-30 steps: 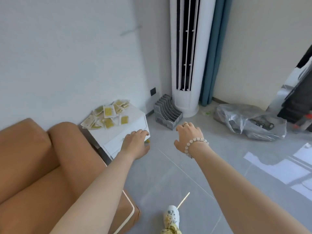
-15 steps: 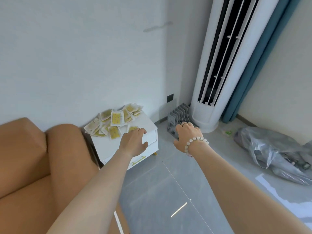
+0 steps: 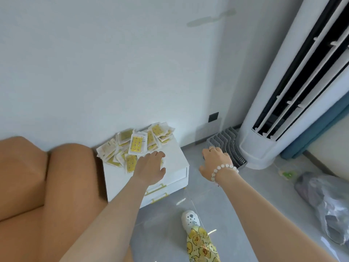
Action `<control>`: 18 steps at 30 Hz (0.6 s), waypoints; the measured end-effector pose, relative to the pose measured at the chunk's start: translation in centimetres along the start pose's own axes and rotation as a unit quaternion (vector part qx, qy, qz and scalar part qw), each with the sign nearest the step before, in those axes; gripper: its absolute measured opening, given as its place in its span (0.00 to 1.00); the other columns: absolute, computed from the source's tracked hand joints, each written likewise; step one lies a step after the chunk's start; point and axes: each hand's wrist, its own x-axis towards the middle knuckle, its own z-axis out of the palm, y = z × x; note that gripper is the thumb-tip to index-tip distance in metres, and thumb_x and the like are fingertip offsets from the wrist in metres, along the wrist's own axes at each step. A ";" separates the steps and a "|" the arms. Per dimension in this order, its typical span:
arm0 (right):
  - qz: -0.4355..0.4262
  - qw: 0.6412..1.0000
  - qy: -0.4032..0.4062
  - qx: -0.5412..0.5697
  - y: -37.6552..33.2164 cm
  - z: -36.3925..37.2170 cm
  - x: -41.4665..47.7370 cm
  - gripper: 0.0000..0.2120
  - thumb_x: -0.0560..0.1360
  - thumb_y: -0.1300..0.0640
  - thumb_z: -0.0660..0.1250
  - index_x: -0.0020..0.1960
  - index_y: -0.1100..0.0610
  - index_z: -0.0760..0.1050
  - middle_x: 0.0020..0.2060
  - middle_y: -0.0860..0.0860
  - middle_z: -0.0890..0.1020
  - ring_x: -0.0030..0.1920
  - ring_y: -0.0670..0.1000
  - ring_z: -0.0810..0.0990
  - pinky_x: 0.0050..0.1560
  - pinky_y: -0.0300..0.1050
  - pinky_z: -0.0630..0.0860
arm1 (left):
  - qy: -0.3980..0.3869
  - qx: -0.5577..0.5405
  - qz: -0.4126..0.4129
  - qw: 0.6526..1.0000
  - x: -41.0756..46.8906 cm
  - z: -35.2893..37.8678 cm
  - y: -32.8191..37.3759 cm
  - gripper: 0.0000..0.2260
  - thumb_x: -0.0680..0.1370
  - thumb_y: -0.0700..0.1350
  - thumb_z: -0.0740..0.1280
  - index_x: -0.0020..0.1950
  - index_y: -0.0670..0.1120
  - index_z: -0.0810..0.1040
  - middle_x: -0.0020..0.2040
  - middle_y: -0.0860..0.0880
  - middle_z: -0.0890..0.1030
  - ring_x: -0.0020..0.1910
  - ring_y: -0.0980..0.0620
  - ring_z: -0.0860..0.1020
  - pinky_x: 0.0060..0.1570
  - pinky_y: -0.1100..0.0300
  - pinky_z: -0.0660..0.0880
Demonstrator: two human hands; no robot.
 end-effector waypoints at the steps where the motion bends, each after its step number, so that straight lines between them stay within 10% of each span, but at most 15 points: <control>1: -0.007 1.000 -0.007 -0.001 0.2 -0.2 2.1 0.19 0.77 0.53 0.58 0.67 0.57 0.65 0.65 0.53 0.69 0.67 0.53 0.66 0.63 0.47 0.65 | -0.011 -0.002 -0.016 1.000 1.5 0.0 -0.6 0.20 0.79 0.50 0.60 0.70 0.50 0.64 0.66 0.53 0.71 0.63 0.50 0.71 0.58 0.56 0.70; 18: -0.116 0.983 -0.135 -0.045 -9.4 3.1 25.4 0.19 0.78 0.51 0.57 0.67 0.56 0.65 0.64 0.53 0.69 0.65 0.53 0.67 0.58 0.45 0.70 | -0.107 -0.057 -0.242 0.963 12.2 4.2 -15.3 0.19 0.79 0.48 0.61 0.68 0.47 0.67 0.64 0.50 0.73 0.60 0.47 0.74 0.56 0.55 0.68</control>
